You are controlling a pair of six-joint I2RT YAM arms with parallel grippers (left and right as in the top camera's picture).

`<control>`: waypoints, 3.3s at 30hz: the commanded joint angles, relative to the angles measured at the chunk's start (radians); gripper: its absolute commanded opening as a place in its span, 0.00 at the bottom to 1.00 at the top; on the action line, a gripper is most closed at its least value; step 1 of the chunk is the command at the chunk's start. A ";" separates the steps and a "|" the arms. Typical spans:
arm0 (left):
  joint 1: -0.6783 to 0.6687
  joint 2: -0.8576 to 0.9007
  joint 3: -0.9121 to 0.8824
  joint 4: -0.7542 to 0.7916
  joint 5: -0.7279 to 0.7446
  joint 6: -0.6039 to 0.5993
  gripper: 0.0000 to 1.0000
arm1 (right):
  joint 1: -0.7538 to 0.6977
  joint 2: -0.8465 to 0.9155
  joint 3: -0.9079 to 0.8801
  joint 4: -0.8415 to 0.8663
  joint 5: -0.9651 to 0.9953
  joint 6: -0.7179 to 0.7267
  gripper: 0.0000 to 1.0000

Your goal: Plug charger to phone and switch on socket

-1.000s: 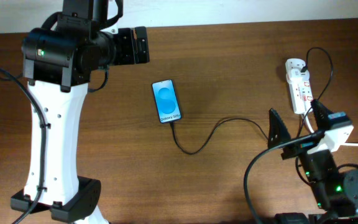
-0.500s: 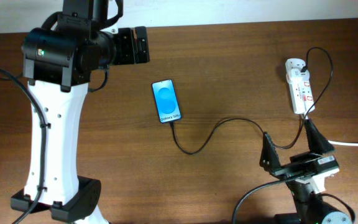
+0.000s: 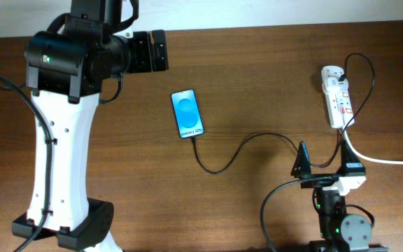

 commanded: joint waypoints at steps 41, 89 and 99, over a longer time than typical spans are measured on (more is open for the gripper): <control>0.004 -0.481 -1.017 0.594 -0.124 0.111 0.99 | 0.008 -0.008 -0.005 -0.245 0.015 0.000 0.98; 0.211 -1.859 -2.506 1.426 -0.070 0.284 0.99 | 0.008 -0.008 -0.005 -0.245 0.015 0.000 0.98; 0.211 -1.859 -2.505 1.426 -0.070 0.284 0.99 | 0.008 -0.008 -0.005 -0.245 0.015 0.000 0.98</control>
